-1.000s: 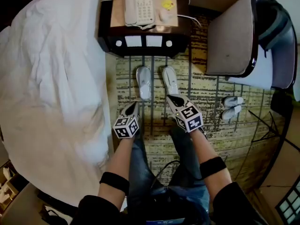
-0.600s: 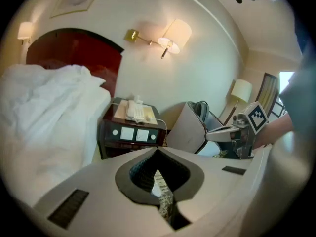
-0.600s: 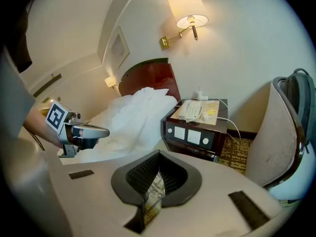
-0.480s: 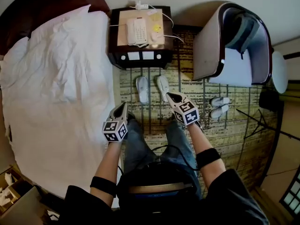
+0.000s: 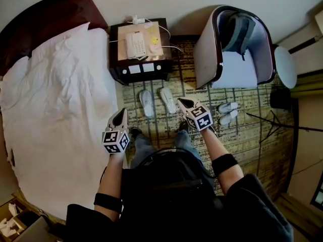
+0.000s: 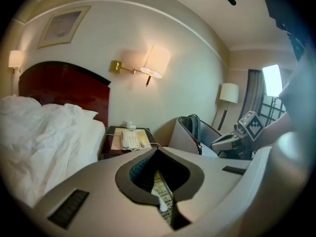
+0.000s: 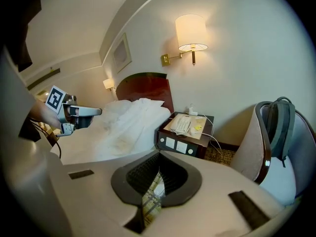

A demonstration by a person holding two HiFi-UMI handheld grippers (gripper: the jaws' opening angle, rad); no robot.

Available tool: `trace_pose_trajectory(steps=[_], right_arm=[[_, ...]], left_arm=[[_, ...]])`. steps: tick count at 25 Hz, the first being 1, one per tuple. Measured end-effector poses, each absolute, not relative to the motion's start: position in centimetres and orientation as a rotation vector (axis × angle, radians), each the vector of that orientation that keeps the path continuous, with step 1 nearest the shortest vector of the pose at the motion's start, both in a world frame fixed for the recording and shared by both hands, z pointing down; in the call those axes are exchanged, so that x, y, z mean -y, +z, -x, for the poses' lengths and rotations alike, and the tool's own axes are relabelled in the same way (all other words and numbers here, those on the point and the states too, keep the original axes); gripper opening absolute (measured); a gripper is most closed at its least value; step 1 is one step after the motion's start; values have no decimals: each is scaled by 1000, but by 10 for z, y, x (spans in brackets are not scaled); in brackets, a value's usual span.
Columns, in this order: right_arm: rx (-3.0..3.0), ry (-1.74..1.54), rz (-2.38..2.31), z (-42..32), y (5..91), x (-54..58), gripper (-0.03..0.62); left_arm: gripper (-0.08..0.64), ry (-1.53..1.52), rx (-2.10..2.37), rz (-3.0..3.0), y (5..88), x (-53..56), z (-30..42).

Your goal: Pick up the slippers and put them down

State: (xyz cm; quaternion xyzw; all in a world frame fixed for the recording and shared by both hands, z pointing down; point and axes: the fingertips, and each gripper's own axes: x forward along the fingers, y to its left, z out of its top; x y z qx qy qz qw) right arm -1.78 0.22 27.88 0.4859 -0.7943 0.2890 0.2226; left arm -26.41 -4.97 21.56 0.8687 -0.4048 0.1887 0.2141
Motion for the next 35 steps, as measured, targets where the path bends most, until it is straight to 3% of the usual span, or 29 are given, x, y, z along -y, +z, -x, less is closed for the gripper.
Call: trace_pose_trajectory(steps=[29, 31, 35], right_arm=[[2176, 848, -1408, 11, 276, -13, 0], [2151, 849, -1419, 8, 282, -13, 31], [2078, 863, -1444, 1, 296, -14, 35]], left_arm=[[-2, 548, 1069, -2487, 208, 58, 234], [-2, 557, 1057, -2489, 210, 59, 231], [-2, 587, 1022, -2495, 215, 62, 224]])
